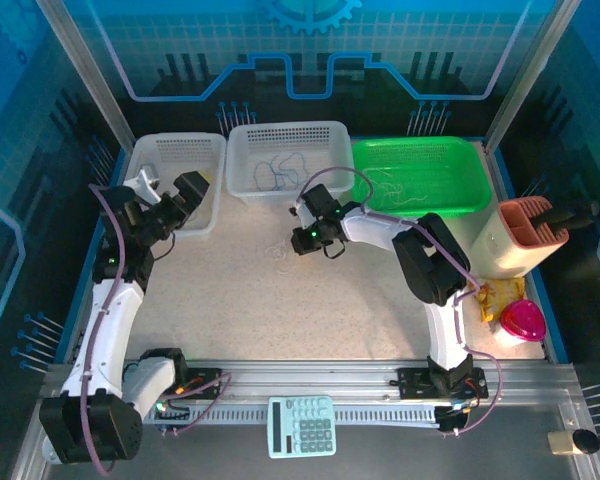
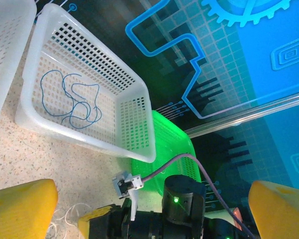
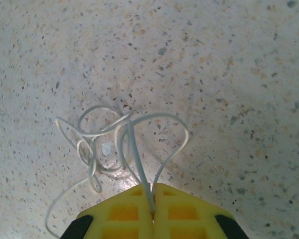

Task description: Untangle the cables

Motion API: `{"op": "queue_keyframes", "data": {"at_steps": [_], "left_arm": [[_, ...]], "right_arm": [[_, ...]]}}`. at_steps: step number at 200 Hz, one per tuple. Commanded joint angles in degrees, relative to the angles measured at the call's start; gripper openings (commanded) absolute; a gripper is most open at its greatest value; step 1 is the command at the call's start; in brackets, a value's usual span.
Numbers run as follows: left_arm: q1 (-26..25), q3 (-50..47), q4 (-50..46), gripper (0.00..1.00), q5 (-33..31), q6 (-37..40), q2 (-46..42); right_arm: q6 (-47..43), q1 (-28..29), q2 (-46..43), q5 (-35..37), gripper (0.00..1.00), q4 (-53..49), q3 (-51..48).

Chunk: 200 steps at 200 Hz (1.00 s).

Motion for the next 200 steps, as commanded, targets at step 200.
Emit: {"op": "queue_keyframes", "data": {"at_steps": [200], "left_arm": [[-18.55, -12.22, 12.8, 0.94, -2.43, -11.89, 5.02]], "right_arm": [[5.62, 0.48, -44.32, -1.46, 0.0, 0.61, -3.33]]}}
